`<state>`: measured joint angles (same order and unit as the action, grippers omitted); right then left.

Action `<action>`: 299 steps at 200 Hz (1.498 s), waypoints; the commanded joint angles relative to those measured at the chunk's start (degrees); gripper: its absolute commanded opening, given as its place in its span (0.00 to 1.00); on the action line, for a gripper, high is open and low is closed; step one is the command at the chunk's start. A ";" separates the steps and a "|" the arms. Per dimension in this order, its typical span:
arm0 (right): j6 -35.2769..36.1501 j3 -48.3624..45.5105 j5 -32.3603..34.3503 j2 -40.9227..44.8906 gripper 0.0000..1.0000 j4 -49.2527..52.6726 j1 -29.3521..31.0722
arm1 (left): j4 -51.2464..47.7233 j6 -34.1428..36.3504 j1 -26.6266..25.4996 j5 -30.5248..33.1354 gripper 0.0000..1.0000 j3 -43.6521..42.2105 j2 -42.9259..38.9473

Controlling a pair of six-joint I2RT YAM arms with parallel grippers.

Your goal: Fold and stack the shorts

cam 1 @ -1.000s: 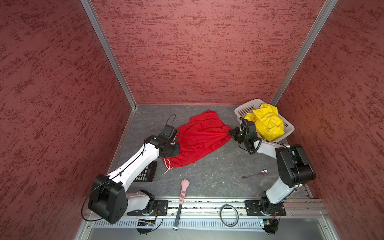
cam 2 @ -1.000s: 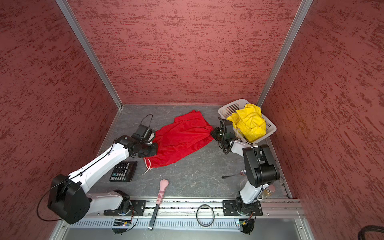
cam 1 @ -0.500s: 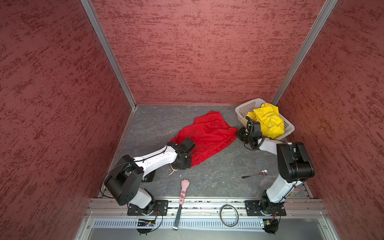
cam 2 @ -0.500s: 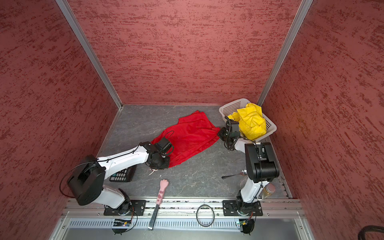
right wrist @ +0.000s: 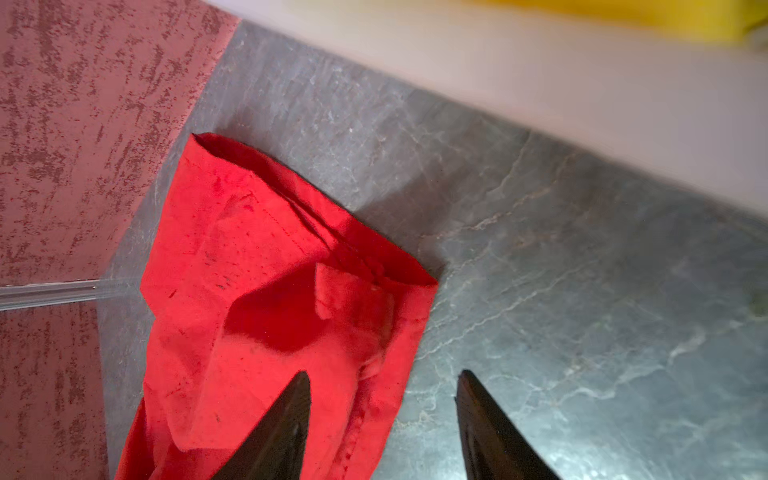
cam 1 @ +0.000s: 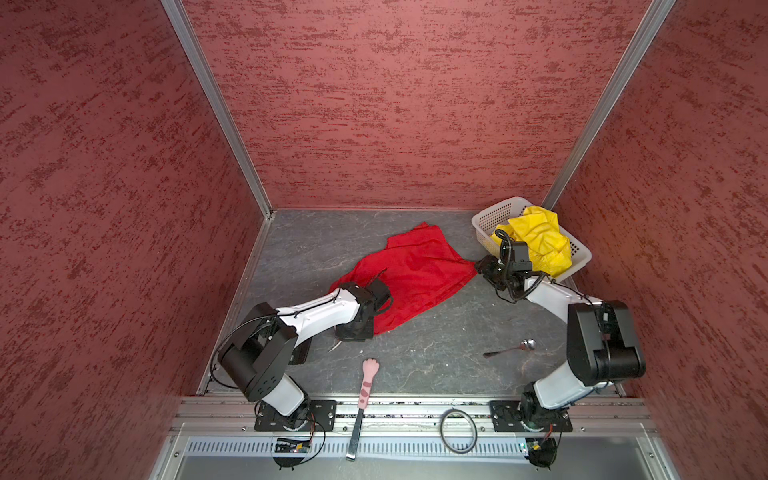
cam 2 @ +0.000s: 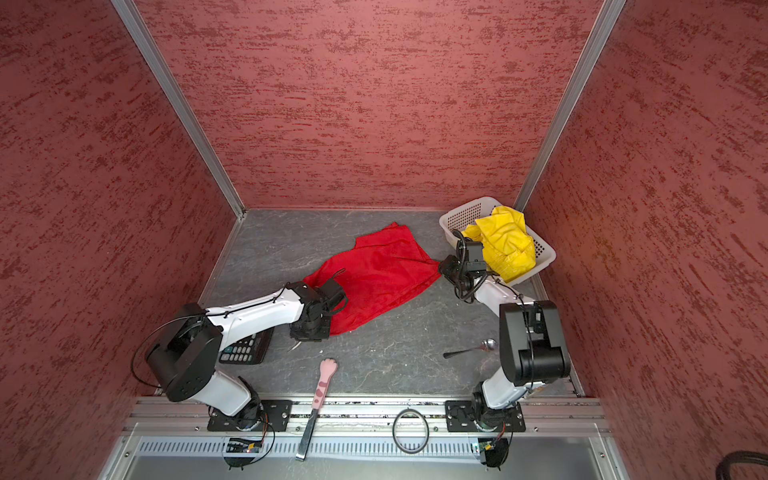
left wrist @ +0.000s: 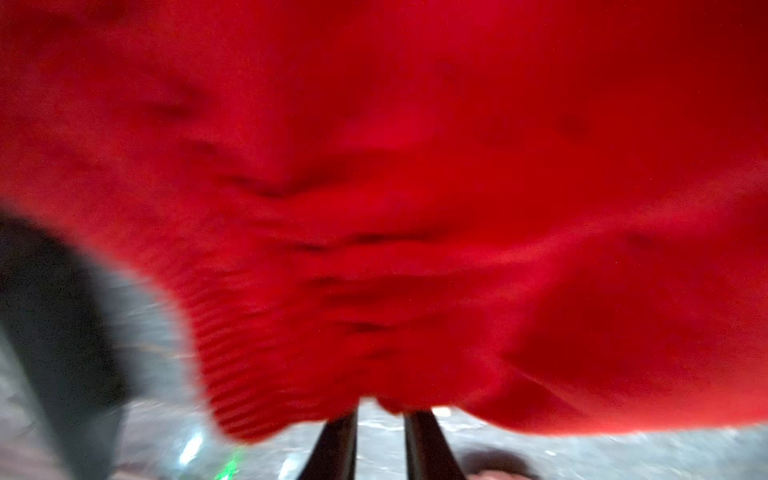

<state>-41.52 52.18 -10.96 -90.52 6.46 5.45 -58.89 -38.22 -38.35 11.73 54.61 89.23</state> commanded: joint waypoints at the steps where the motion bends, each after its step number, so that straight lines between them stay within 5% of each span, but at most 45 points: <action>1: 3.46 4.08 4.36 1.38 0.58 3.31 4.94 | -6.09 -2.06 3.88 6.81 0.47 3.26 -3.52; 27: 7.15 7.36 6.22 -2.95 0.57 3.06 11.25 | -4.88 -1.42 7.96 6.08 0.53 6.58 -6.00; 60: 5.57 8.58 -3.87 -12.65 0.19 -2.35 13.23 | -4.72 -2.76 8.79 6.14 0.53 10.76 -5.99; 90: 3.57 6.82 -5.08 -16.62 0.07 -3.70 13.48 | -4.36 -6.67 8.01 7.37 0.51 10.50 -7.47; 126: 5.53 1.18 -6.96 -16.02 0.08 -5.13 15.12 | 5.92 -8.59 9.24 -0.25 0.54 4.70 -4.22; 157: 8.82 -3.21 -5.60 -14.48 0.04 -3.12 19.98 | 14.09 -6.87 10.17 -2.72 0.44 3.87 1.69; 197: 8.30 -10.02 -3.90 -7.27 0.00 -4.62 27.71 | 31.78 -3.44 19.32 -9.38 0.43 3.88 7.90; 259: 13.23 -7.62 1.08 11.83 0.16 3.18 27.90 | 36.53 7.11 20.72 -21.59 0.44 30.20 25.82; 299: 12.34 -1.64 11.63 14.58 0.34 14.63 21.89 | 30.78 10.28 20.54 -18.93 0.51 40.05 25.58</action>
<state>-29.12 47.86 -7.86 -76.16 11.31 32.18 -25.74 -31.77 -17.82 -7.22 92.25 117.73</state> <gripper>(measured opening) 0.288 0.483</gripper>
